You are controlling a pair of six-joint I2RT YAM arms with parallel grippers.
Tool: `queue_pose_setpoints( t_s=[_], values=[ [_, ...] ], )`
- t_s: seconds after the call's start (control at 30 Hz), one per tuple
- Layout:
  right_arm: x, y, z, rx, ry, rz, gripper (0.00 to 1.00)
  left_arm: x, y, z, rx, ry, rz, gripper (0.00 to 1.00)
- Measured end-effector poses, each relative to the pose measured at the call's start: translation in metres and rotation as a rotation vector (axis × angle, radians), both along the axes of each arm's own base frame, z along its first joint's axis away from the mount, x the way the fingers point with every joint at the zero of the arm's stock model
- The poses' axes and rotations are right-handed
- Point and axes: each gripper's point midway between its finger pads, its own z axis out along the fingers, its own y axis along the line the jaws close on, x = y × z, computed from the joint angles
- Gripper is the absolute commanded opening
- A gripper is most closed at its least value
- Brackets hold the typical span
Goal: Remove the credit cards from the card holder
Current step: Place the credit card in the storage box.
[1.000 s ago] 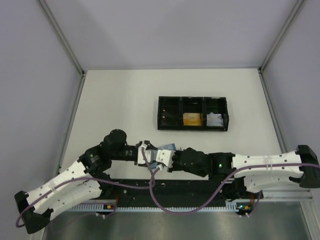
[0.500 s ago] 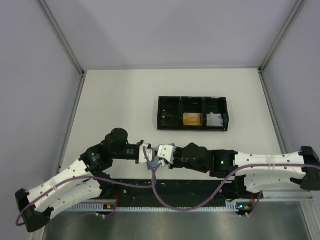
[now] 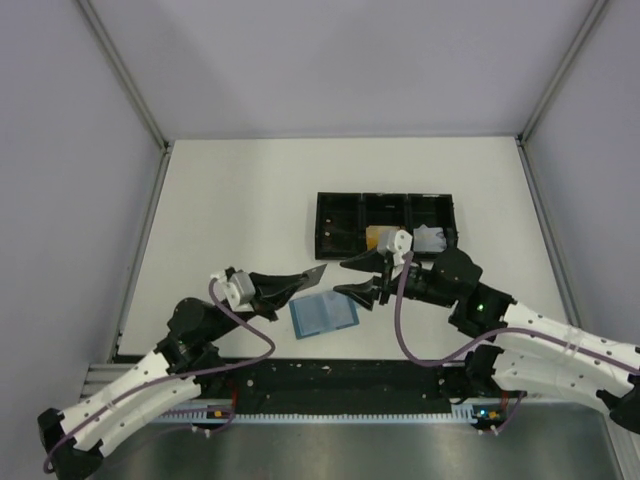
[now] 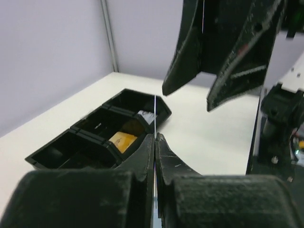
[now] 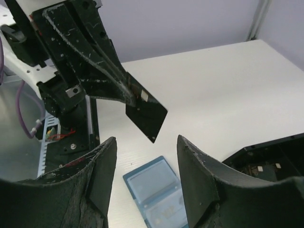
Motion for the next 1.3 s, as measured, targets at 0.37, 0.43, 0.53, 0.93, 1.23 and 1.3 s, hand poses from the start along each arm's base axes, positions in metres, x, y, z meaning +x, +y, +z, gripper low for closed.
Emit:
queue_pose_setpoints(
  t_s=[0.37,0.43,0.53,0.93,1.23,1.3],
  values=[
    [-0.007,0.018,-0.013,0.129,0.16,0.188,0.57,-0.006,-0.002,0.033,-0.42,0.111,-0.101,0.0],
    [-0.009,0.021,-0.008,0.153,0.166,0.212,0.55,-0.01,-0.001,0.043,-0.461,0.096,-0.127,0.0],
    [-0.009,0.022,-0.006,0.183,0.176,0.235,0.52,-0.016,0.001,0.054,-0.504,0.075,-0.159,0.0],
    [-0.014,0.031,-0.005,0.211,0.21,0.308,0.39,-0.026,0.004,0.07,-0.563,0.041,-0.213,0.0],
    [-0.019,0.031,0.008,0.24,0.203,0.342,0.28,-0.027,0.004,0.071,-0.566,0.036,-0.219,0.0],
    [-0.019,0.031,0.013,0.25,0.197,0.348,0.14,-0.028,0.004,0.072,-0.568,0.034,-0.223,0.0]
  ],
)
